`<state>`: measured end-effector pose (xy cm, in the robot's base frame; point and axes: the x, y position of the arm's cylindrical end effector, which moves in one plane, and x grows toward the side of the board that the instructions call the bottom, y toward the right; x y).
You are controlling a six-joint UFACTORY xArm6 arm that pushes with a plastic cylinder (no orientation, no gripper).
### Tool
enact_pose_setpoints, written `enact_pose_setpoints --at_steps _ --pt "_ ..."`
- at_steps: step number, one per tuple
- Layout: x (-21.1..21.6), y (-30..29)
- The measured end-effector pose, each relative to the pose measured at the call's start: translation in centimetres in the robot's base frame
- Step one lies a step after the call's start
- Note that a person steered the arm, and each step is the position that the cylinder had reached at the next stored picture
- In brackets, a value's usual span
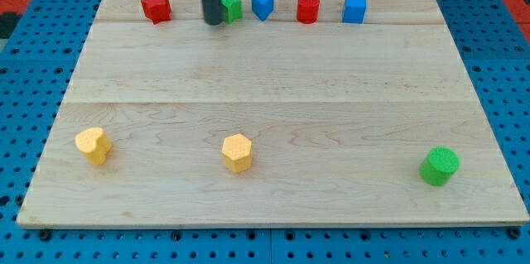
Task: Point your arm to the top left
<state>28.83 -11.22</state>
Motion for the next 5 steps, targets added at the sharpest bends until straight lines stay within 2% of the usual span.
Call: enact_pose_setpoints --at_steps 1,2,3,5 --pt "0.3 -10.1" --pt "-5.3 -16.0" --pt "-5.6 -19.2" --pt "-5.6 -19.1"
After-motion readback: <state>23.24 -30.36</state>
